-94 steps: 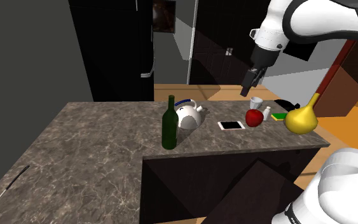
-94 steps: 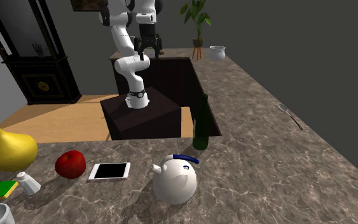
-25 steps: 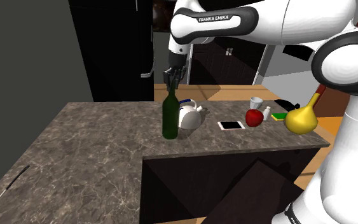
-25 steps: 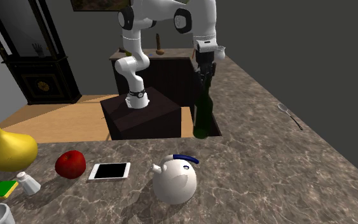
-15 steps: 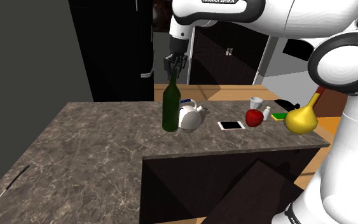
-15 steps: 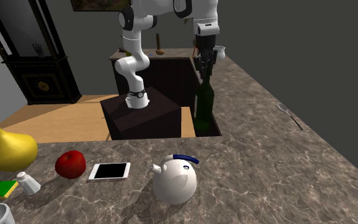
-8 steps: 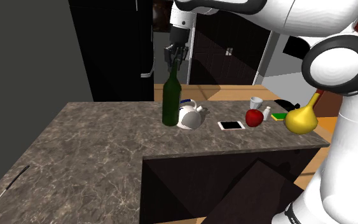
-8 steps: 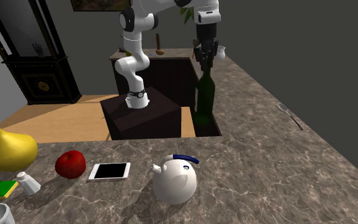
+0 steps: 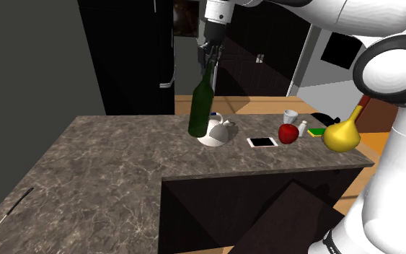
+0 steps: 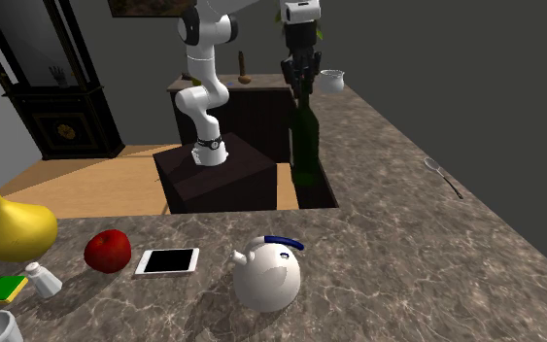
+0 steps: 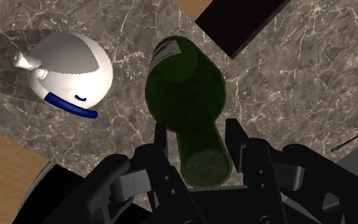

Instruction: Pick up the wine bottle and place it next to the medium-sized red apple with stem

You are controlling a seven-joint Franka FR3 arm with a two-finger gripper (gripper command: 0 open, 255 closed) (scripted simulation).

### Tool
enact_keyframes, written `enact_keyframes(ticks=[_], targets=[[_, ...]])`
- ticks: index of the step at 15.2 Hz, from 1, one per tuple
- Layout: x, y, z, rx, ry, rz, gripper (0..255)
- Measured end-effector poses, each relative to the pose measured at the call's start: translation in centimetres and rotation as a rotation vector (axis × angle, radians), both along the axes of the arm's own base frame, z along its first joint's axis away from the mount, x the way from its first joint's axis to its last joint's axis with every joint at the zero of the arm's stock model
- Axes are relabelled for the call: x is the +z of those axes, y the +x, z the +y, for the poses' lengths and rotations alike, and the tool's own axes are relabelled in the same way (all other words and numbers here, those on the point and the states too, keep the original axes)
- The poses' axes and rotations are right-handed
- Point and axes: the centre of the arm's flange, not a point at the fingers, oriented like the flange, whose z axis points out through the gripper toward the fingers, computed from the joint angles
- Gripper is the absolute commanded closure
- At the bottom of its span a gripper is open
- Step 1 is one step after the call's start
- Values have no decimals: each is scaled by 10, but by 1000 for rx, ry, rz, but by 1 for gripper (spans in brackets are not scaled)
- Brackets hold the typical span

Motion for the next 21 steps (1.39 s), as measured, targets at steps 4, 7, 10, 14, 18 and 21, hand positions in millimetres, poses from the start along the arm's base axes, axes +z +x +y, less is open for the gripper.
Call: enact_keyframes(ticks=[4, 7, 10, 14, 18, 21], targets=[[2, -23, -44, 0, 0, 0, 255], [-1, -45, -79, -1, 0, 0, 255], [1, -66, -113, -1, 0, 0, 255], [2, -95, -158, -1, 0, 0, 255], [0, -119, -207, -1, 0, 0, 255], [4, -140, -237, -1, 0, 0, 255]])
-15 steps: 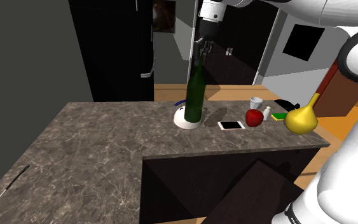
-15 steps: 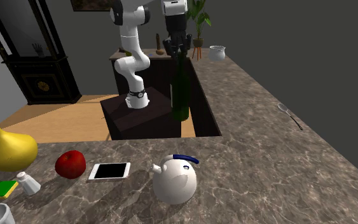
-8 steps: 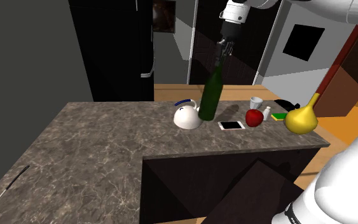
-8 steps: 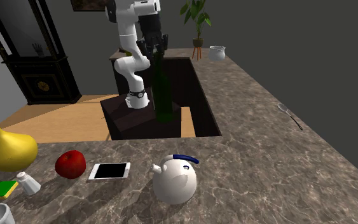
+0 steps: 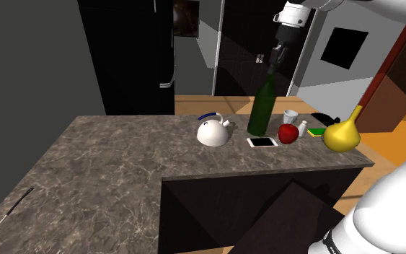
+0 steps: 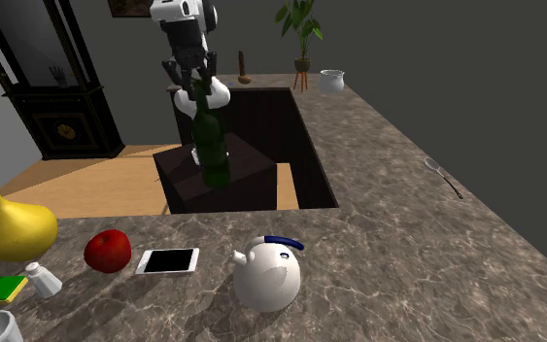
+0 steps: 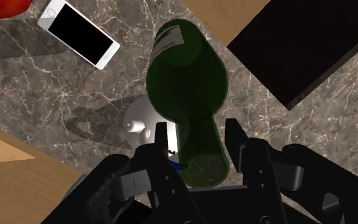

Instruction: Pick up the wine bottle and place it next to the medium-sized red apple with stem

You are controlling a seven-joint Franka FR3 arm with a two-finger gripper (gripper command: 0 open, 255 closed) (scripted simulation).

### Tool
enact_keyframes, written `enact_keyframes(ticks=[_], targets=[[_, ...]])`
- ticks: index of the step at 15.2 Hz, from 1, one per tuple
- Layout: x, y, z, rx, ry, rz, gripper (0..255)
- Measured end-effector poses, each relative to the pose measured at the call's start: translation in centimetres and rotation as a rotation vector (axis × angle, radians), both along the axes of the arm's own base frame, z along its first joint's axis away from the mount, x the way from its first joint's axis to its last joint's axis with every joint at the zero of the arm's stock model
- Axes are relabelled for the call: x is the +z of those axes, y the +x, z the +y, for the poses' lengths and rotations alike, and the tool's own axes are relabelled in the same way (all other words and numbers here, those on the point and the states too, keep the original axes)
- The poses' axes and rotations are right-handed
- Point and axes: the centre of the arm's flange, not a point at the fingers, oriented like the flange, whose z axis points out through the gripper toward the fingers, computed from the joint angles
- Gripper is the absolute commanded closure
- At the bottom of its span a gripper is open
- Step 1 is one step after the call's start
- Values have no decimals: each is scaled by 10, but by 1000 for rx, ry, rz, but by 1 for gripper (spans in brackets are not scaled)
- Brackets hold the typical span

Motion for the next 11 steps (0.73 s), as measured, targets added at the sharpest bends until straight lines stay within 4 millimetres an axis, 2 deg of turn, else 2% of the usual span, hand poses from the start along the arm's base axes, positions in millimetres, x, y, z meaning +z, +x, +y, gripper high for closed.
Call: enact_keyframes(ticks=[4, 7, 11], targets=[[1, -24, -45, 0, 0, 1, 255], [-2, -52, -79, 0, 1, 0, 255], [-6, -75, -126, 0, 1, 1, 255]])
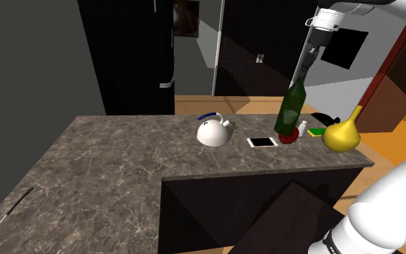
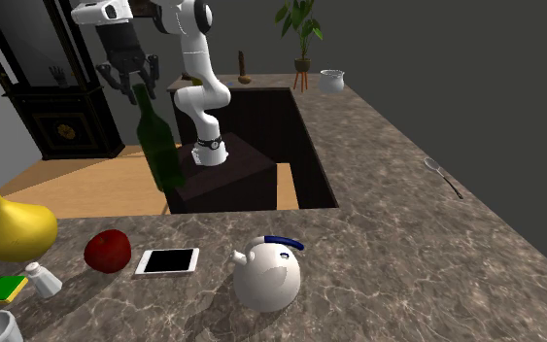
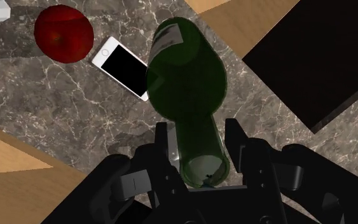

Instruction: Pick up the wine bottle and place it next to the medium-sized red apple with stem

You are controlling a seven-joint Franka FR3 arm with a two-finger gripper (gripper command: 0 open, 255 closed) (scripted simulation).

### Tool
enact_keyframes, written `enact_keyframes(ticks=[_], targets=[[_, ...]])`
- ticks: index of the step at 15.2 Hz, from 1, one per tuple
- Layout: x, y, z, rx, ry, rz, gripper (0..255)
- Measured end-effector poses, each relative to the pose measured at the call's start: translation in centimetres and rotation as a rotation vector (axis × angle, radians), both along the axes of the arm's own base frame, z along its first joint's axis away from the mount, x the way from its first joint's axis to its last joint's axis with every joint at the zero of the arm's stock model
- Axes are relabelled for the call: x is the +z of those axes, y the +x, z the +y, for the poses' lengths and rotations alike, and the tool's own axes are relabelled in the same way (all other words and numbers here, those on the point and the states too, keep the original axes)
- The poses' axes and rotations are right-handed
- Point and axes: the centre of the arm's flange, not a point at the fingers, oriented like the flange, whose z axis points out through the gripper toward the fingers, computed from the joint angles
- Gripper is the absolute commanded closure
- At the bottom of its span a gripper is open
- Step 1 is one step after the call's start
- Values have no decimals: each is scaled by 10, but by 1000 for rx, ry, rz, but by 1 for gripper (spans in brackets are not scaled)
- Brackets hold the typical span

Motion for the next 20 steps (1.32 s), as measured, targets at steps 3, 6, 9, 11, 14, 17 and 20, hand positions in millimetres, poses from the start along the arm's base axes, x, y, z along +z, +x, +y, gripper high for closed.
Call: enact_keyframes(ticks=[3, 6, 9, 11, 14, 17, 20], targets=[[2, -21, -35, 0, 0, 0, 255], [0, -40, -62, 0, 0, 0, 255], [-13, -42, -67, 1, 0, 0, 255], [-24, -42, -67, 1, 0, 0, 255], [-40, -43, -67, 1, 0, 0, 255], [-55, -42, -66, 1, 0, 0, 255], [-72, -42, -66, 2, 0, 0, 255]])
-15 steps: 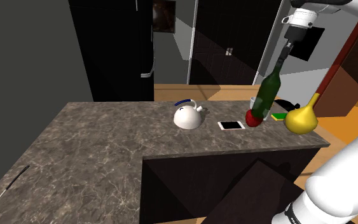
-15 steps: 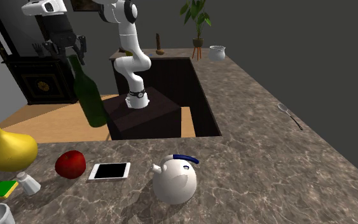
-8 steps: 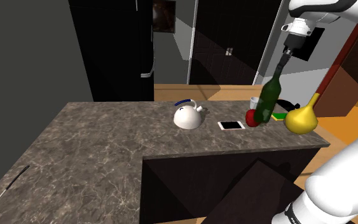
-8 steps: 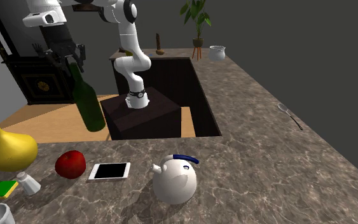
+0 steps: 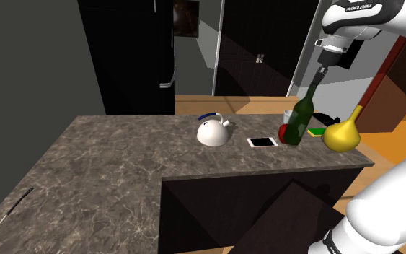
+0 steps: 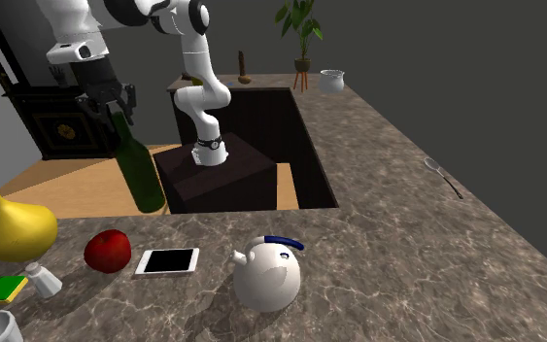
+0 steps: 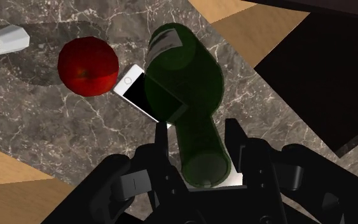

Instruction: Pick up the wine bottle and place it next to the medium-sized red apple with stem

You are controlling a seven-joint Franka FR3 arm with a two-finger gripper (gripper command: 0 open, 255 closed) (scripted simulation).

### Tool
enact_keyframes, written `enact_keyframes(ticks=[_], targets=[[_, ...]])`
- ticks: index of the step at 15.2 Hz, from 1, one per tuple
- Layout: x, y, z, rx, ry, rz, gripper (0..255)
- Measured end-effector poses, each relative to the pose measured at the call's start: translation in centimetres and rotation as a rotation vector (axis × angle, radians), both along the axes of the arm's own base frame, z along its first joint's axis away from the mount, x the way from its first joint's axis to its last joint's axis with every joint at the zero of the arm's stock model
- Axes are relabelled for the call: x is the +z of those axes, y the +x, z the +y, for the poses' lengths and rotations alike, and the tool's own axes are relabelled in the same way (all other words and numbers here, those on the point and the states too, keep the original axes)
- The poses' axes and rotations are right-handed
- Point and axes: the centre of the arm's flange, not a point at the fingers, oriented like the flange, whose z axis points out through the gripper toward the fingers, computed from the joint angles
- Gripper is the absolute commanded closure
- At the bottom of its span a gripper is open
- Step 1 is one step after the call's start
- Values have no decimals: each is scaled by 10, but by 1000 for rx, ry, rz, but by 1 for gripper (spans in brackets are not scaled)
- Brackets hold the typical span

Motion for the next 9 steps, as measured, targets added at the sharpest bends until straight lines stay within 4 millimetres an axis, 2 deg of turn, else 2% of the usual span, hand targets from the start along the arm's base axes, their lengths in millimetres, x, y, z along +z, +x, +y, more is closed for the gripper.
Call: enact_keyframes(ticks=[9], targets=[[-47, 1, -1, 0, 0, 0, 255]])
